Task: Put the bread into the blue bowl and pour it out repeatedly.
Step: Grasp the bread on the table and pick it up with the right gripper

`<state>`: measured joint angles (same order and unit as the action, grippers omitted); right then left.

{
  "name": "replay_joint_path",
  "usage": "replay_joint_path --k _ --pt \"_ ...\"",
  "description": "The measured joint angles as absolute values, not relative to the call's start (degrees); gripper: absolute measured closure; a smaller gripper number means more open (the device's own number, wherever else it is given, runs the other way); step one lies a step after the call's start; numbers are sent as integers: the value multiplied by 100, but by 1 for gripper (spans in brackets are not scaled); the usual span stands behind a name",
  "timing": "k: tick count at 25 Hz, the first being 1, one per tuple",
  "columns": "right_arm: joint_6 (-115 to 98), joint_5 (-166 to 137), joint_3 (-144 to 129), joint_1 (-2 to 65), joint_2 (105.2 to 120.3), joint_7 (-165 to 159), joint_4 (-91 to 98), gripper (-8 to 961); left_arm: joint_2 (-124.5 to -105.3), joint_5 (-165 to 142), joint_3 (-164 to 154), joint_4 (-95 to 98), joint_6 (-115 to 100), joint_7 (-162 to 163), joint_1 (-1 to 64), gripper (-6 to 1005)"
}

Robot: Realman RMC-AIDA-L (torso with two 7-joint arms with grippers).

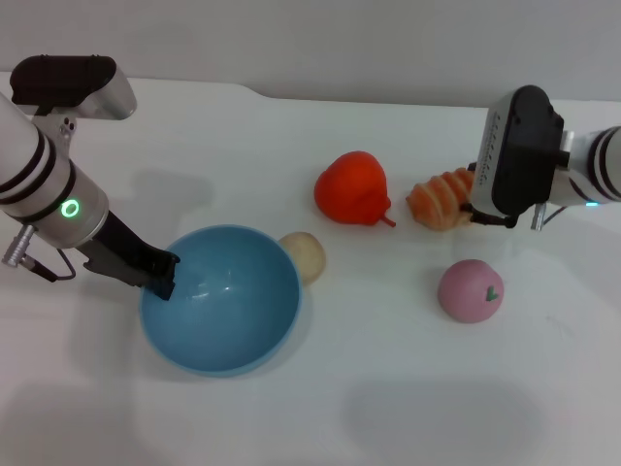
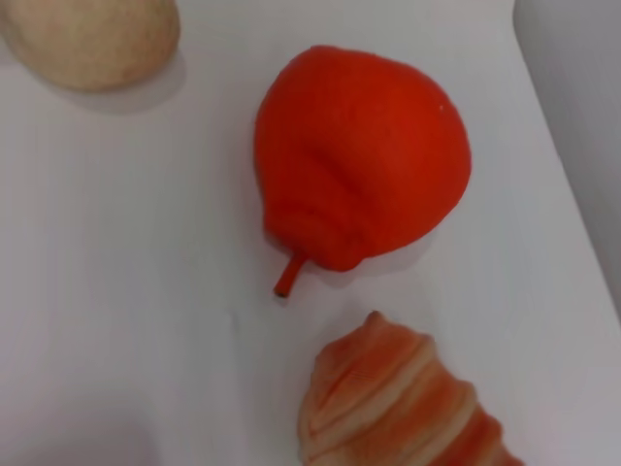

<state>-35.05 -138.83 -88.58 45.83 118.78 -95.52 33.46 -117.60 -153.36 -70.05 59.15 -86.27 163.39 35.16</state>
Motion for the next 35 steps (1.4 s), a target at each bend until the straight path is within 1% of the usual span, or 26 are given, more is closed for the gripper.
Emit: replay_joint_path --k 24,26,35 --pt "-2349 -13057 -9062 4450 11913 -9518 2589 420 -11758 -15309 -7005 5954 -8686 16347 3525 1000" --pt "-2178 -13024 -9070 4425 11915 -9518 2580 494 -11756 -15310 -7005 5957 -8690 16347 3525 1000" --pt "-2090 -12257 -9014 4299 11899 -9573 2678 589 -11751 -15318 -7005 5961 -8842 16345 3655 999"
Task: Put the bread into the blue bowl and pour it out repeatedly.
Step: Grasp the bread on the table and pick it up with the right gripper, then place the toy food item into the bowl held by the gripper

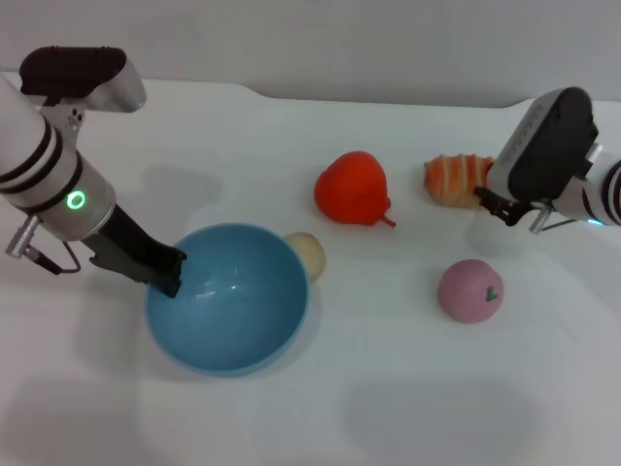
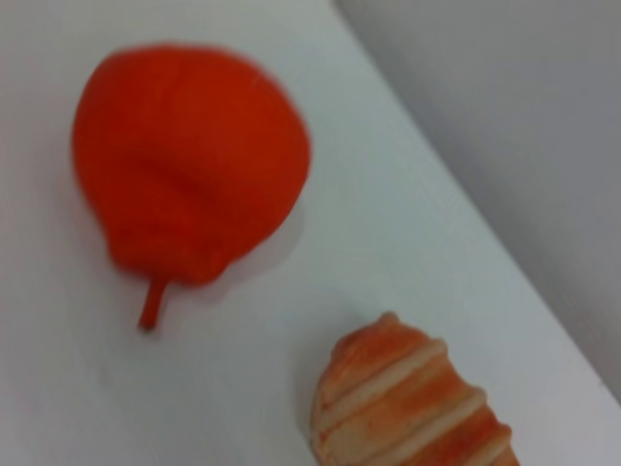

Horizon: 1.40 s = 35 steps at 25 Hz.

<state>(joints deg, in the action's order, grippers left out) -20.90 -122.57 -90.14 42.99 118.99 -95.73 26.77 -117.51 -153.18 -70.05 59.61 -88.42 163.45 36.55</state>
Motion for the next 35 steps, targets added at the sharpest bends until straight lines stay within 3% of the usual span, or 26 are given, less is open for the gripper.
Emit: replay_joint_path --k 18,22,27,35 --pt "-3589 -10527 -7341 3092 11872 -9576 4711 715 -11785 -15280 -7049 6446 -8992 16417 4134 996" --pt "-3947 -10168 -7231 2839 11874 -9578 5147 794 -11789 -15265 -7063 6417 -8997 16445 4372 996" --pt "-4380 -10045 -7073 2720 11891 -9578 5537 896 -11814 -15233 -7141 6301 -9000 16469 4667 996" --pt "-4807 -9653 -7006 2646 11902 -9576 5903 934 -11830 -15188 -7289 6051 -8921 16479 4823 996"
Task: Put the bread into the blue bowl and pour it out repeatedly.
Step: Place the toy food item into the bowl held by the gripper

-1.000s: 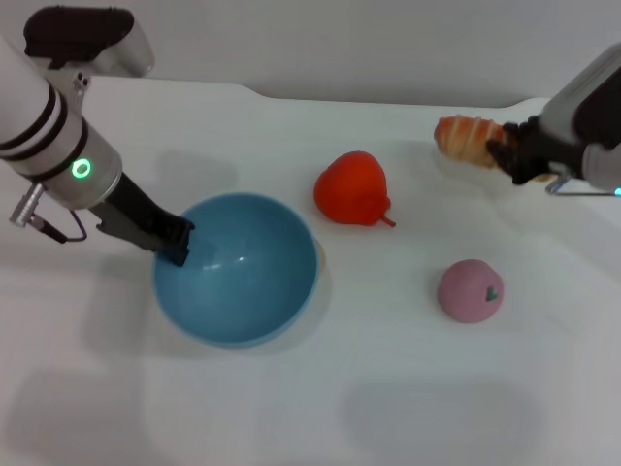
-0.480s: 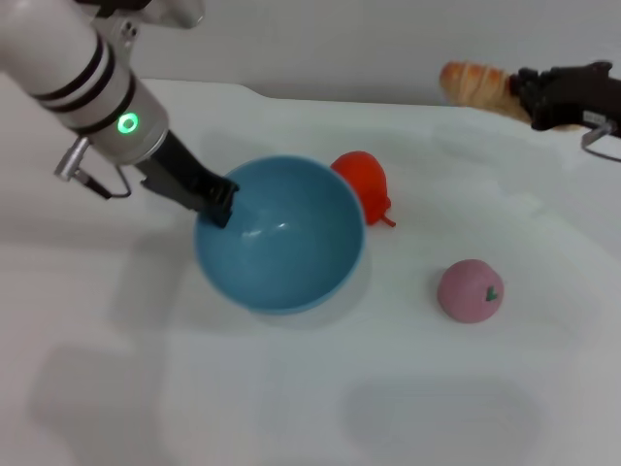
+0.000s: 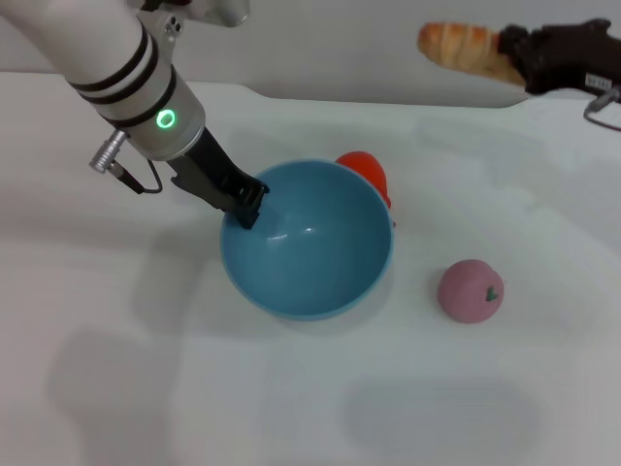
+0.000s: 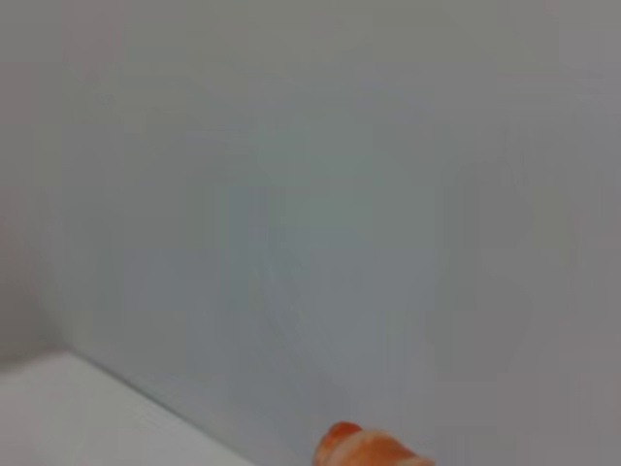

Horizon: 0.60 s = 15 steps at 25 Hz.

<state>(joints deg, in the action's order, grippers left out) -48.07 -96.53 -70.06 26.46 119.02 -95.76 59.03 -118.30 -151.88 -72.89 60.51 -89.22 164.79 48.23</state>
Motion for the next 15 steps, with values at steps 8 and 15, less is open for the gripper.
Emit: replay_joint_path --k 8,15 --pt "-6064 -8917 -6914 2483 11923 -9557 6470 945 -11836 -14915 -7575 5595 -8621 16480 4979 996" --pt "-7170 -8456 -7137 2436 11930 -9197 6398 945 -11841 -14640 -7600 5463 -8476 16480 5077 996"
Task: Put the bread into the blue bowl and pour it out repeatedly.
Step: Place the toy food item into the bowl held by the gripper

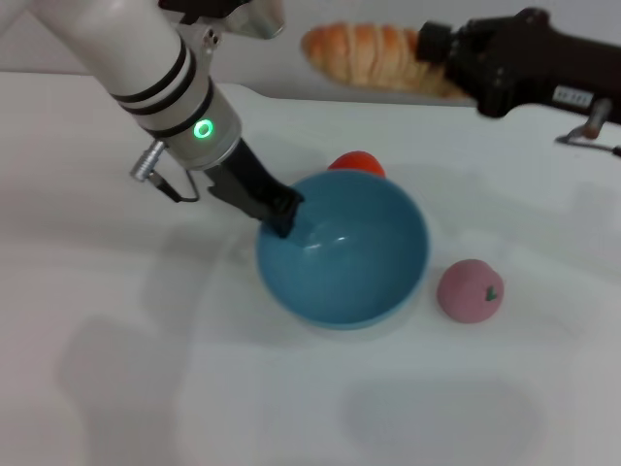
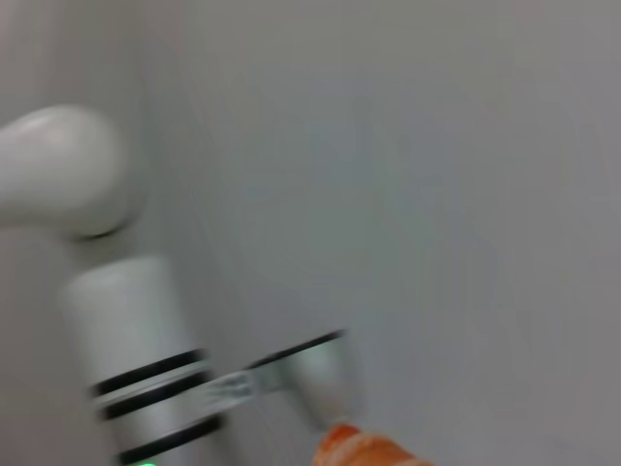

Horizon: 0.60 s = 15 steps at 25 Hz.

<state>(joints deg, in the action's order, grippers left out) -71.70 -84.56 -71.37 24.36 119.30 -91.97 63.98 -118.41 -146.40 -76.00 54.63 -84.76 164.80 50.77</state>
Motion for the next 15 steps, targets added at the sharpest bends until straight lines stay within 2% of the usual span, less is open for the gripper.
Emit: replay_joint_path --k 15 --pt "-7354 -7107 -8348 2444 11913 -7619 4963 947 -11847 -13862 -7802 5176 -8191 16480 5346 996"
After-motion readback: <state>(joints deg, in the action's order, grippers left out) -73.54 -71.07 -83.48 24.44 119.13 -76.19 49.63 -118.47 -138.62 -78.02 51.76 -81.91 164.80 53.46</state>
